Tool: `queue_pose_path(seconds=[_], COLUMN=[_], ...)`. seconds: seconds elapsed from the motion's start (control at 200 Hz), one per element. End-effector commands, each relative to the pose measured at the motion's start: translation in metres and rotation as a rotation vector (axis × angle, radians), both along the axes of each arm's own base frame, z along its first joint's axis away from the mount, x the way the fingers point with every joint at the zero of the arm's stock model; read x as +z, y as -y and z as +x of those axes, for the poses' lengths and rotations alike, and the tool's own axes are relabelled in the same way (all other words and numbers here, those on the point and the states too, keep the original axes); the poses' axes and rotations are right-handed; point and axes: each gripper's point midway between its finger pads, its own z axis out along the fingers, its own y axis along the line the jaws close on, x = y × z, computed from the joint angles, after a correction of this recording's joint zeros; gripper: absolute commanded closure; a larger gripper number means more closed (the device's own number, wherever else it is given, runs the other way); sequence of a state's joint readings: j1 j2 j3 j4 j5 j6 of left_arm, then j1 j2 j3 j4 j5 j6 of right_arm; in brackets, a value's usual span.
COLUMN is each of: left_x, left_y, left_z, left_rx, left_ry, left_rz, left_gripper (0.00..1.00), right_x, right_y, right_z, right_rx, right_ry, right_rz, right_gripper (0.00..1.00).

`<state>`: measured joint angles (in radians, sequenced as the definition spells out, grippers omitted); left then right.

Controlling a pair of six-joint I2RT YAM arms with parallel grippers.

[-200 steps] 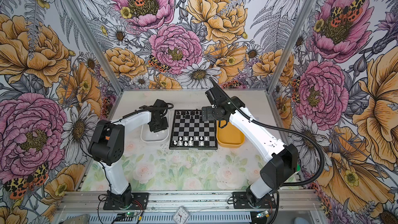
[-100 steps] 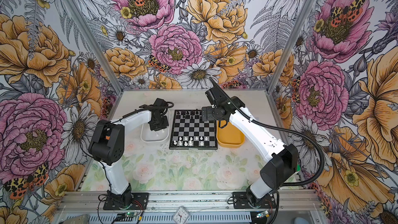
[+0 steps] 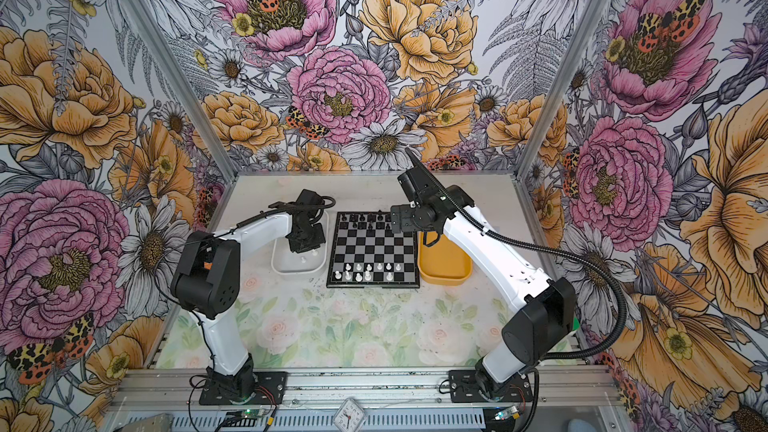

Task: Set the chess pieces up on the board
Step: 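Close the left gripper on the tall white piece and lift it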

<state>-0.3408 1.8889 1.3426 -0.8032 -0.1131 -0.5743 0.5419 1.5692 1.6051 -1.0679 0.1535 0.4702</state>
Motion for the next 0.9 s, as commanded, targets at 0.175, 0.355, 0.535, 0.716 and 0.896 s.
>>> queue_pose_path(seconds=[0.175, 0.355, 0.535, 0.716, 0.896], left_x=[0.017, 0.035, 0.081, 0.123, 0.158], left_y=[0.002, -0.004, -0.006, 0.005, 0.034], left_z=[0.003, 0.008, 0.011, 0.008, -0.007], left_rx=[-0.005, -0.007, -0.013, -0.036, -0.074], left_ry=[0.04, 0.064, 0.142, 0.211, 0.273], left_rz=[-0.02, -0.003, -0.008, -0.028, -0.065], left_gripper=[0.88, 0.89, 0.89, 0.89, 0.89], right_x=[0.009, 0.012, 0.014, 0.018, 0.021], right_y=[0.006, 0.006, 0.006, 0.009, 0.017], right_z=[0.002, 0.003, 0.003, 0.001, -0.008], right_rx=[-0.005, -0.002, 0.003, 0.009, 0.011], right_ry=[0.033, 0.042, 0.047, 0.056, 0.064], right_rz=[-0.01, -0.01, -0.012, -0.014, -0.016], right_gripper=[0.0, 0.0, 0.0, 0.0, 0.0])
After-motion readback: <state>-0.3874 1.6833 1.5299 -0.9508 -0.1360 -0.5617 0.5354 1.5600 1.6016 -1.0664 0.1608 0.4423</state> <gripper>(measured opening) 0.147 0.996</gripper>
